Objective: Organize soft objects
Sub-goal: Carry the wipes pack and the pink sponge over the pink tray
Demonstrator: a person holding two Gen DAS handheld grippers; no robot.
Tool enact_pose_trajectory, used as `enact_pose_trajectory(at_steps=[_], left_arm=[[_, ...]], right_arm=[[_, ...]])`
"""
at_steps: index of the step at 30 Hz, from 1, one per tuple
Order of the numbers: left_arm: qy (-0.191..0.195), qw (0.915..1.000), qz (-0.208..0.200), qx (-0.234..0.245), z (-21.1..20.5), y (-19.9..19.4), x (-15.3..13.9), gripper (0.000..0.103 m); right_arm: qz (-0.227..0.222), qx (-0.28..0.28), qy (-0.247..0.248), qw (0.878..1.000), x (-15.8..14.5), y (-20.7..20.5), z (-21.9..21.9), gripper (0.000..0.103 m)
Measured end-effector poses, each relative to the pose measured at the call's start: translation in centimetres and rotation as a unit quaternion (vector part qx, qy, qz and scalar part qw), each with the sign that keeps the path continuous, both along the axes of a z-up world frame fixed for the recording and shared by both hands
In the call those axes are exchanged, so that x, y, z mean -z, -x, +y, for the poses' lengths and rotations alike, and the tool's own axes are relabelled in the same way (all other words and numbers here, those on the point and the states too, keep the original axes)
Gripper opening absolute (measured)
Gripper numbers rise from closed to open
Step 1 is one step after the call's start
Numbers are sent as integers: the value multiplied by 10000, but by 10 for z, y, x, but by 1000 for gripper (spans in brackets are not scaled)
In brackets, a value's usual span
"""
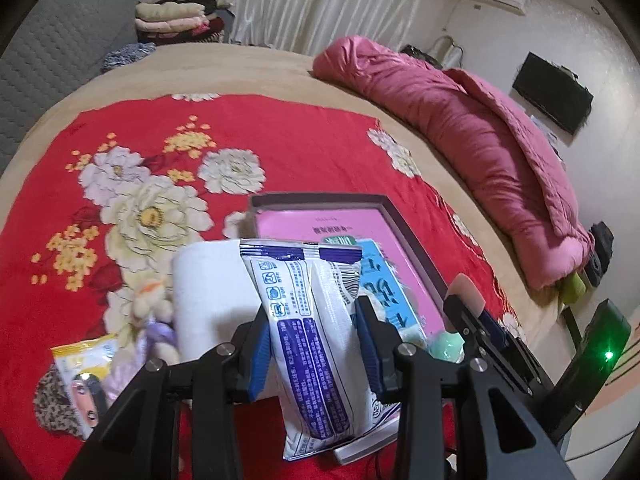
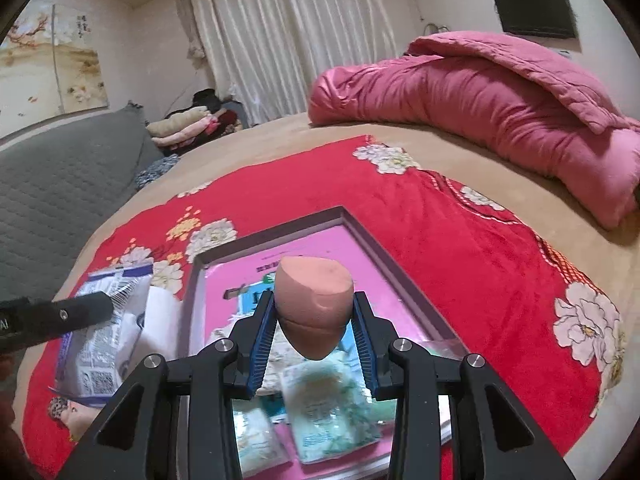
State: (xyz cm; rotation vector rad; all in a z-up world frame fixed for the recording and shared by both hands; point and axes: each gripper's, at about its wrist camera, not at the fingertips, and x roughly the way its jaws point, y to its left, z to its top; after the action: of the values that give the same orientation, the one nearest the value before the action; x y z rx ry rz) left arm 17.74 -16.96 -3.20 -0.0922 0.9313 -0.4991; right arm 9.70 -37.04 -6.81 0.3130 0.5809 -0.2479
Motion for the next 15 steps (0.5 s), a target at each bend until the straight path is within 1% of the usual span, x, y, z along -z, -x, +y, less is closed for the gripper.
enact_pose_trajectory(at_steps=[2,6,10,15], left_arm=[[-46,9999,59,96,-9,2,5,39],[-138,9993,169,308,-22,7,17,39],[-117,9981,365,476,-30,17,28,39],[-159,9965,484,662,-41,29,40,39]], right_arm=[[72,140,-8,9999,3,1,-6,39],[59,347,-108,9993,4,6,-16,39],[48,407,-90,9991,4,8,-22,39],[111,369,-114,9992,7,6,-22,39]])
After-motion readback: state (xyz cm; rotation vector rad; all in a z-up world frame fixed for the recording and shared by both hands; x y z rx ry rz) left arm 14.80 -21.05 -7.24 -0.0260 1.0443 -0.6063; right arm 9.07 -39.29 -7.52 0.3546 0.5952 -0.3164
